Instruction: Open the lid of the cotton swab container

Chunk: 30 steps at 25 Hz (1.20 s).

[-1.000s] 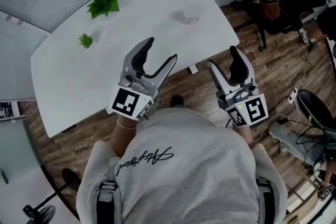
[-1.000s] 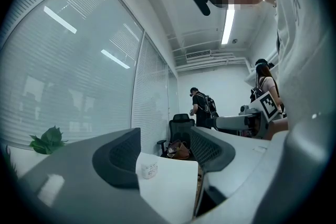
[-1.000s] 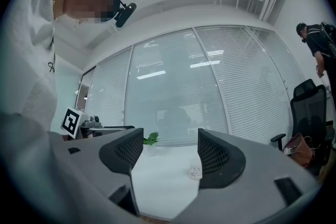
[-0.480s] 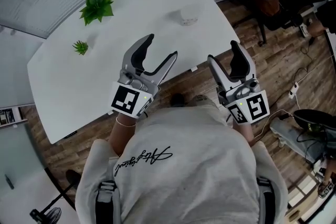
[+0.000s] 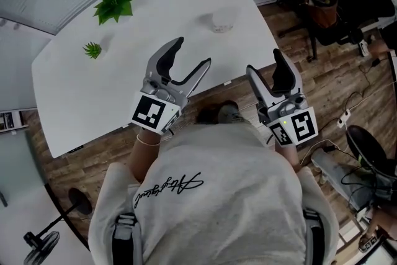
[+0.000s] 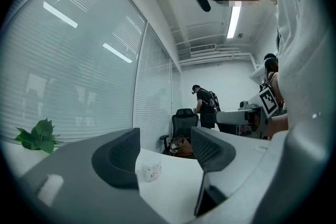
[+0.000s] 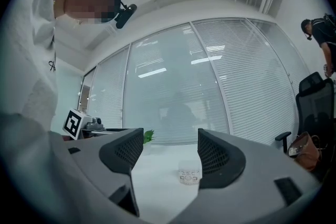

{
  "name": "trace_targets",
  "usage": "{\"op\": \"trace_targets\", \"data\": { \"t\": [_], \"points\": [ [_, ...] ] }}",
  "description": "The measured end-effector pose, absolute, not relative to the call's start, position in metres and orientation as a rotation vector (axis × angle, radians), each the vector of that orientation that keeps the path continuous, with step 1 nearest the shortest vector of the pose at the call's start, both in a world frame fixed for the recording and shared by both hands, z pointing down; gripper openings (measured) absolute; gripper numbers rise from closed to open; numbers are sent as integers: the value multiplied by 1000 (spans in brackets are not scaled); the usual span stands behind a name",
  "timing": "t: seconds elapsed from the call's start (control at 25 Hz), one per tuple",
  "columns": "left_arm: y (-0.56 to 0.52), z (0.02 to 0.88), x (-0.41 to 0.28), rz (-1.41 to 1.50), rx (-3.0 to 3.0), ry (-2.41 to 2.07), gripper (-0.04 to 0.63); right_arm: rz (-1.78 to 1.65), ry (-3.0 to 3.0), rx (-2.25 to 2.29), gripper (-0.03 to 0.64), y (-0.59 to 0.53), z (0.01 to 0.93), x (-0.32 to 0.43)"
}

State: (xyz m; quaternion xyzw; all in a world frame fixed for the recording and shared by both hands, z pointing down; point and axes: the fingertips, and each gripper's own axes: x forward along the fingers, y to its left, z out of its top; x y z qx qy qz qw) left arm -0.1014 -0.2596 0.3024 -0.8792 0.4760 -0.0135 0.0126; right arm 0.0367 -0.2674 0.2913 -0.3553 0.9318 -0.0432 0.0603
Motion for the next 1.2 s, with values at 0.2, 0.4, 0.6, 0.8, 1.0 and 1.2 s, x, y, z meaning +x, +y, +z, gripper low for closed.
{"op": "trace_targets", "data": {
  "t": [0.2,0.4,0.6,0.8,1.0,1.2],
  "points": [
    [-277,320,-88,-128,-2719,1509,298,-110,2847,-1019,304,-284,287,47],
    [-297,339,-79,-171,-2737,1525,313,-110,2865,-981,304,-301,287,53],
    [-319,359,-74,-238,-2773,1525,350,-119,2886,-956,304,-312,289,58],
    [-340,382,-73,-318,-2796,1518,360,-144,2905,-962,304,-318,297,61],
    [-357,410,-72,-450,-2787,1499,364,-156,2903,-998,304,-323,300,70],
    [-371,435,-70,-517,-2832,1498,367,-156,2914,-1024,302,-323,302,76]
  ]
}}
